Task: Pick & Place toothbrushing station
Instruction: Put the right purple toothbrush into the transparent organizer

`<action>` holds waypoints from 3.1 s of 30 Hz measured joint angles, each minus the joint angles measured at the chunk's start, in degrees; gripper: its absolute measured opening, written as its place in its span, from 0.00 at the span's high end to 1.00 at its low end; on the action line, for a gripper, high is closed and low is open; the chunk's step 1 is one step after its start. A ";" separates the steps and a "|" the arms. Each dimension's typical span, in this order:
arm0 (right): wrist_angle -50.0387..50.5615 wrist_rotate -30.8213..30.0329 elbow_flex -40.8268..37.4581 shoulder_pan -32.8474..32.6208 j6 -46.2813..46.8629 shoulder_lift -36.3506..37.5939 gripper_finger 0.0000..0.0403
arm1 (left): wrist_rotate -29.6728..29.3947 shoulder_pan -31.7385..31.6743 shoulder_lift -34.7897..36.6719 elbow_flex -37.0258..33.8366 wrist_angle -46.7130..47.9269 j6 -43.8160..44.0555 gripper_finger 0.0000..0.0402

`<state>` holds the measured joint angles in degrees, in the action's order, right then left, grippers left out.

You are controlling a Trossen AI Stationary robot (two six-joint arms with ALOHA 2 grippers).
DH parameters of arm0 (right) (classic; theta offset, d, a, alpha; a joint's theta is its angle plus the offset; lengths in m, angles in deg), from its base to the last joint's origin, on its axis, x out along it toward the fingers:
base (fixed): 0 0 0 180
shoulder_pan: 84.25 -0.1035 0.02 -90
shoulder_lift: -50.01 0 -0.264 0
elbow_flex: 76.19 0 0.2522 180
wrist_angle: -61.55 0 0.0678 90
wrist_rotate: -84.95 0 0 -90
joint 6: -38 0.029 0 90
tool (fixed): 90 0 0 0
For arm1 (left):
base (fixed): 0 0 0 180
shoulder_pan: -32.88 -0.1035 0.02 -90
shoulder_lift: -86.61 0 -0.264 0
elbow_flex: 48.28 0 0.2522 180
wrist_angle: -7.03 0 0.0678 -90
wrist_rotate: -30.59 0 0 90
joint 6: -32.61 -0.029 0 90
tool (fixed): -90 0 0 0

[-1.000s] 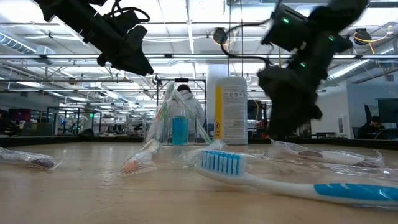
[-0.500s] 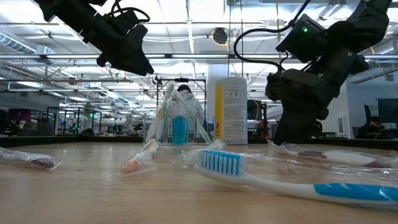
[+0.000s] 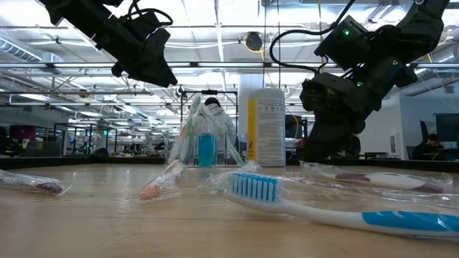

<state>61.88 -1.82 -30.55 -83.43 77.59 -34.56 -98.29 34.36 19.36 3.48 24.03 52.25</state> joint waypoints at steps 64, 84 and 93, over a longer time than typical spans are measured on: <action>-19.61 -10.76 -12.57 -10.56 13.77 -0.16 0.59 | 0.00 0.00 0.00 0.00 0.03 0.01 0.60; -23.19 -8.95 -10.18 -10.96 1.48 -6.47 0.86 | 0.00 0.00 0.00 0.00 -0.01 -0.04 0.60; -30.33 -5.32 -5.85 -6.08 -8.43 -5.48 0.99 | 0.00 0.00 0.00 0.00 -0.01 -0.07 0.60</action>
<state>31.56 -7.14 -36.40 -89.51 69.17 -40.04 -98.29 34.36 19.36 3.48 24.01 52.18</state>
